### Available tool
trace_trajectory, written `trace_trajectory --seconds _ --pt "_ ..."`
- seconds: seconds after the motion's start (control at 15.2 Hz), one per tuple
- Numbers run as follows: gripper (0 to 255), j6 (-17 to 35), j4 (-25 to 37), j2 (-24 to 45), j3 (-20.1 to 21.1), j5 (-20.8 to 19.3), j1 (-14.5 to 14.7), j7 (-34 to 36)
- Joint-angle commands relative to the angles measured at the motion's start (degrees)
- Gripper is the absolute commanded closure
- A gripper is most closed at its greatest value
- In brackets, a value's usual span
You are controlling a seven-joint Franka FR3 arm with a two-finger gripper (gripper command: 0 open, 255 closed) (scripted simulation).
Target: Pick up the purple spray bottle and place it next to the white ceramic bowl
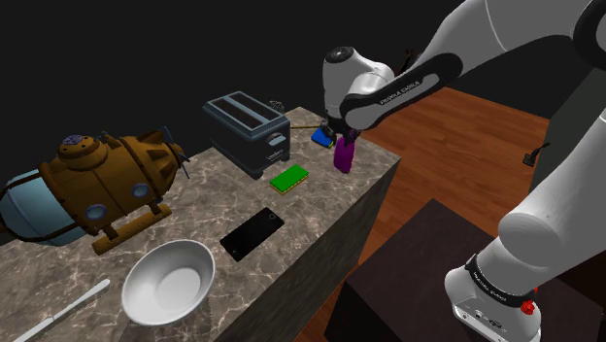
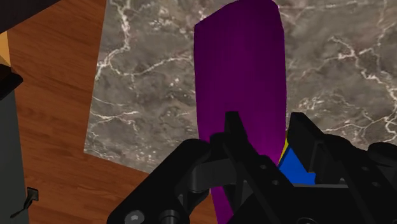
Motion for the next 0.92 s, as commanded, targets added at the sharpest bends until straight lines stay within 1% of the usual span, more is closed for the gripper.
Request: trace_trajectory --seconds 0.0,0.86 --pt "255 -1.04 0.28 -1.08 0.24 1.14 -0.09 -1.0" --pt "255 -8.7 4.05 -6.91 0.89 7.2 -0.36 -7.17"
